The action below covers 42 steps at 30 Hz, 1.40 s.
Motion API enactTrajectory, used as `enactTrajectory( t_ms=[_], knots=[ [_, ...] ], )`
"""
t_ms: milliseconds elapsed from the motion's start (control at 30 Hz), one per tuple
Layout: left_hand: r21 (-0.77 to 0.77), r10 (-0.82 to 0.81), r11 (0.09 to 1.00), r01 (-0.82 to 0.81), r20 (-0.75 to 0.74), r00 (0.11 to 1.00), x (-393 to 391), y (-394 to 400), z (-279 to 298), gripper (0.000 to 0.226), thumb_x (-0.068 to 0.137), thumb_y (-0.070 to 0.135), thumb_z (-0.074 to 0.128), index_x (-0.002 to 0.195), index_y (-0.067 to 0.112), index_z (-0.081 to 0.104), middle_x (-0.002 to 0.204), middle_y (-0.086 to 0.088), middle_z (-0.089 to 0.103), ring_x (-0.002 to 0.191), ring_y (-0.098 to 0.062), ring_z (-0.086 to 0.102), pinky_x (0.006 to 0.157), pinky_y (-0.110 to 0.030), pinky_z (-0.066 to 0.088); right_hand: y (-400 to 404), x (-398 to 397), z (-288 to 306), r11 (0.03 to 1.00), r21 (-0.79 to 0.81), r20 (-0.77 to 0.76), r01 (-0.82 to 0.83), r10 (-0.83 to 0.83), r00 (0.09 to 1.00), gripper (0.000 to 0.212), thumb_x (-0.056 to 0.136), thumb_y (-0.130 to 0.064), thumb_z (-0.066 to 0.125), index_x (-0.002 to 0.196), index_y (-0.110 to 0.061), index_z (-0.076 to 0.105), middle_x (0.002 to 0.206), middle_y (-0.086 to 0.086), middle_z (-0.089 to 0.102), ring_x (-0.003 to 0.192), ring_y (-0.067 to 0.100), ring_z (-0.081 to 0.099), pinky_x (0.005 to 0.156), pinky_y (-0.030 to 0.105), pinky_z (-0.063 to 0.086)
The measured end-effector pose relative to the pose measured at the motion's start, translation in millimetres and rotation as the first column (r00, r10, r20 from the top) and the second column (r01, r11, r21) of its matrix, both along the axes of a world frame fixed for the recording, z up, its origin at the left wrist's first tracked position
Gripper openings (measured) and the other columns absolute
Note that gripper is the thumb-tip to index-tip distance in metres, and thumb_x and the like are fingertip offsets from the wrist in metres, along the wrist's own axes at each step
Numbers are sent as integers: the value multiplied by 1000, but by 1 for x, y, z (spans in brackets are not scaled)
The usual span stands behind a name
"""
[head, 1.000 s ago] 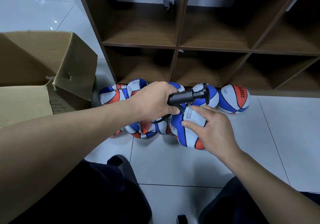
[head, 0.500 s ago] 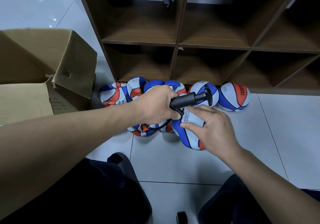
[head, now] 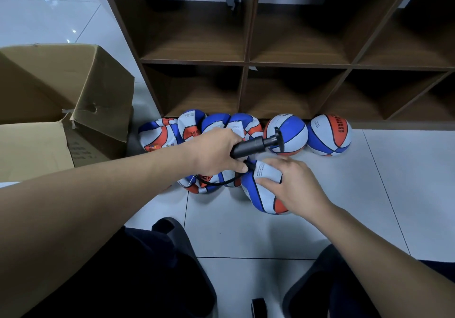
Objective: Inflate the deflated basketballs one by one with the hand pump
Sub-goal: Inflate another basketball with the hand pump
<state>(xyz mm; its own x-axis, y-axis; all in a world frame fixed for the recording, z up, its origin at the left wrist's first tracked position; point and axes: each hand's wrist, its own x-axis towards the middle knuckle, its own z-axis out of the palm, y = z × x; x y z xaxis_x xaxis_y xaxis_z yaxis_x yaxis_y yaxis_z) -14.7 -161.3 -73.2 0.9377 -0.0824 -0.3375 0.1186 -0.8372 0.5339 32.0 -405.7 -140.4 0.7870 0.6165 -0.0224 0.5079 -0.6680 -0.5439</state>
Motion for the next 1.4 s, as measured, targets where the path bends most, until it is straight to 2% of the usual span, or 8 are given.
enactTrajectory(
  t_ms=[167, 433, 533, 633, 767, 967, 1100, 1400],
  knots=[
    [129, -130, 983, 128, 9, 991, -8, -7, -19, 19, 104, 46, 68, 104, 28, 63, 82, 7, 66, 72, -12, 63, 64, -33, 53, -22, -10, -51, 965, -252, 1, 68, -70, 998, 21, 88, -46, 71, 88, -28, 60, 84, -9, 64, 80, 19, 63, 66, 38, 54],
    [235, -211, 948, 216, -46, 976, -1, -22, -48, 31, 103, 59, 63, 99, 28, 59, 84, 6, 62, 76, -15, 60, 63, -36, 45, -28, -34, -95, 893, -390, -193, 225, -319, 928, 37, 76, -50, 81, 82, -27, 54, 81, -8, 61, 73, 19, 62, 56, 31, 38],
    [222, -214, 949, 225, -74, 974, 1, -19, -50, 33, 103, 61, 63, 98, 28, 62, 85, 3, 65, 77, -17, 61, 68, -38, 52, -26, -43, -106, 932, -340, -328, 129, -246, 912, 44, 75, -58, 81, 77, -21, 58, 81, -6, 62, 66, 15, 58, 53, 29, 37],
    [251, -221, 940, 231, -67, 973, 1, -14, -50, 33, 102, 60, 63, 96, 28, 62, 83, 3, 66, 75, -16, 61, 70, -41, 54, -20, -33, -99, 956, -282, -438, 86, -208, 874, 24, 82, -36, 85, 82, -17, 70, 81, -1, 74, 75, 19, 70, 69, 32, 58],
    [305, -227, 923, 237, -67, 971, 3, -6, -53, 26, 103, 51, 64, 92, 29, 58, 81, 4, 64, 73, -15, 58, 70, -41, 54, -13, 1, -59, 912, -66, -452, 404, -389, 803, 19, 93, -3, 60, 82, -11, 74, 69, 5, 75, 64, 17, 73, 77, 42, 65],
    [326, -234, 913, 245, -74, 969, 6, -7, -57, 23, 104, 51, 64, 94, 30, 60, 82, 5, 64, 75, -16, 60, 71, -41, 55, 12, 6, 2, 771, 161, -639, 616, -394, 661, 62, 108, -59, 46, 91, -5, 70, 71, 11, 72, 63, 24, 74, 62, 41, 64],
    [343, -229, 910, 231, -47, 972, 6, -7, -56, 20, 105, 46, 64, 95, 30, 59, 83, 5, 63, 74, -13, 57, 64, -34, 45, 18, -6, 2, 888, 59, -467, 455, -379, 799, 82, 96, -83, 39, 84, -5, 63, 78, 11, 70, 74, 27, 73, 68, 43, 58],
    [207, -123, 968, 141, -97, 988, 7, 10, -56, 29, 99, 50, 71, 82, 27, 65, 69, 5, 65, 65, -17, 64, 63, -36, 53, 13, 9, 0, 785, 206, -524, 585, -416, 743, 41, 100, -47, 54, 76, -14, 54, 68, 5, 59, 62, 24, 57, 60, 39, 46]
  ],
)
